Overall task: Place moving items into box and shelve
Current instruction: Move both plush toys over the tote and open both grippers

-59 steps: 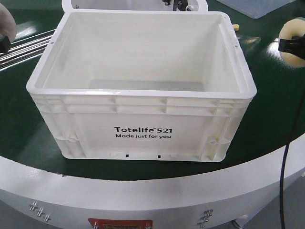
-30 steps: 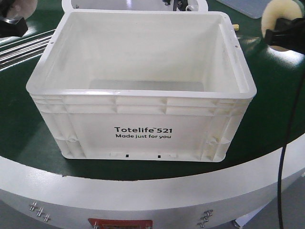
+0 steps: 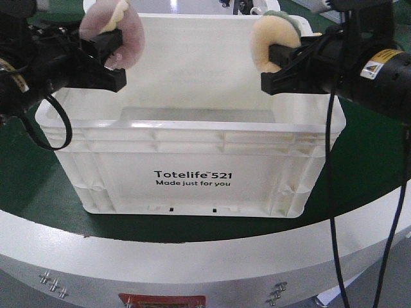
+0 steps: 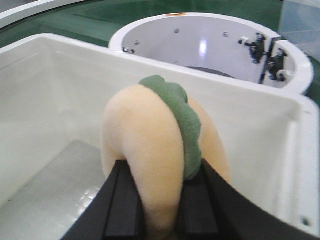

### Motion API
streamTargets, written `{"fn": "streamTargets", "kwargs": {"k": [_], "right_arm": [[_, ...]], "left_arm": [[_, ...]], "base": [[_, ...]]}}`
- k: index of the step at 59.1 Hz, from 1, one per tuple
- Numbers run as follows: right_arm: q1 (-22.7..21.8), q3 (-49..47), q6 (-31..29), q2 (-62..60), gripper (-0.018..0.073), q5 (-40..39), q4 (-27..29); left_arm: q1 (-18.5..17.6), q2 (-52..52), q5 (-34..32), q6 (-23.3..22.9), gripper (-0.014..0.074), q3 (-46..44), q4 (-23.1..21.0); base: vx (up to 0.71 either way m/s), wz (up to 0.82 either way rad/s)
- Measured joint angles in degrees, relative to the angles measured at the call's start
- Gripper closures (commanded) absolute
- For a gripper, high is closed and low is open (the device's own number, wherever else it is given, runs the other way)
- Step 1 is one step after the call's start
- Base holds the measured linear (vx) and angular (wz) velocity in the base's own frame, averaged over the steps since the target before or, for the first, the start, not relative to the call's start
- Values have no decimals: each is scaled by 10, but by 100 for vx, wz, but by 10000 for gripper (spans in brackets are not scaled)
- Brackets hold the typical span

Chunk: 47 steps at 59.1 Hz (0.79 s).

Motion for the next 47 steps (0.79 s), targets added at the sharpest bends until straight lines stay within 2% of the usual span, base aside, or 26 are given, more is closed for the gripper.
{"fn": "streamTargets", "kwargs": {"k": [5, 12, 25, 30, 36, 47], "right_arm": [[13, 0, 0, 10, 543, -11, 0], [19, 0, 0, 14, 435, -22, 0], [19, 0, 0, 14, 71, -30, 0], [19, 0, 0, 14, -39, -34, 0], [19, 0, 0, 14, -100, -38, 0], [19, 0, 0, 14, -76, -42, 1]], "left_arm": [[-6, 13, 0, 0, 579, 0, 0], [-8, 24, -3, 0, 470, 0, 0], [-9, 30, -9, 25, 132, 0, 12], [-9, 30, -10, 28, 43, 0, 13], [-9, 30, -10, 28, -1, 0, 13], [-9, 30, -10, 17, 6, 0, -11]], "base": [[0, 0], [0, 0], [0, 0], [0, 0], [0, 0], [0, 0]]}}
